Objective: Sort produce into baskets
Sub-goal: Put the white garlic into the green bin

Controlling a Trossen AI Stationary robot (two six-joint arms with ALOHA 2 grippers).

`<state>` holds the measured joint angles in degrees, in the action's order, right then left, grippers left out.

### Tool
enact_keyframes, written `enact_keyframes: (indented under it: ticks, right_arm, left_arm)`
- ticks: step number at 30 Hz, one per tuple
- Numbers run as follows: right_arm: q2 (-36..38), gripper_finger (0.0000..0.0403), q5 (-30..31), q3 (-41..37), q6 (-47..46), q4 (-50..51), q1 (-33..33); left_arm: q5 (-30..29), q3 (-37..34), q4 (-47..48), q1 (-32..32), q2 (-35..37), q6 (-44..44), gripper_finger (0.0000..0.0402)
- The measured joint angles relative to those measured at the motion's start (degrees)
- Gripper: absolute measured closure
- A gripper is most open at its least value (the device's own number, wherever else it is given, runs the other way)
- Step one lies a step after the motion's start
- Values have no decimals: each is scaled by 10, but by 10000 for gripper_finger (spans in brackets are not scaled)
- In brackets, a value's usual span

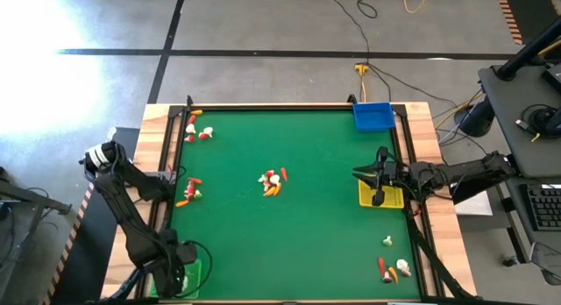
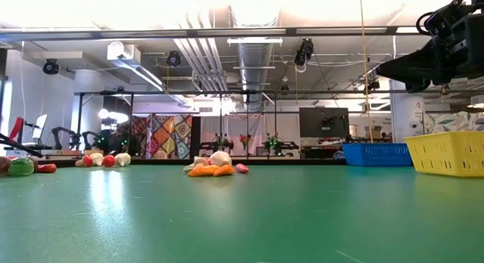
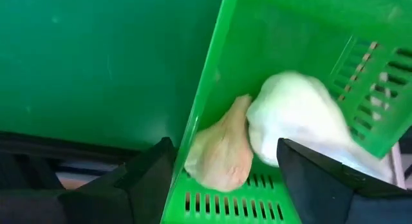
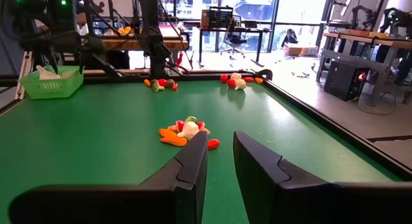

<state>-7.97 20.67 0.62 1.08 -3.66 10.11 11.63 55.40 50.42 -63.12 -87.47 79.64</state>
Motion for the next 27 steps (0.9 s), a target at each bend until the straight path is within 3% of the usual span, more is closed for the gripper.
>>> enact_keyframes:
  ticks: [9,13,20,27]
  right_arm:
    - [0,335,0,0,0,0,0]
    - [0,335,0,0,0,0,0]
    - [0,335,0,0,0,0,0]
    - [0,335,0,0,0,0,0]
  left_arm:
    - [25,44,89,-4,7,4,146]
    - [-32,74,132,-3,22,4,146]
    - [-68,86,134,2,26,-18,146]
    - [-181,86,130,106,32,-158,146]
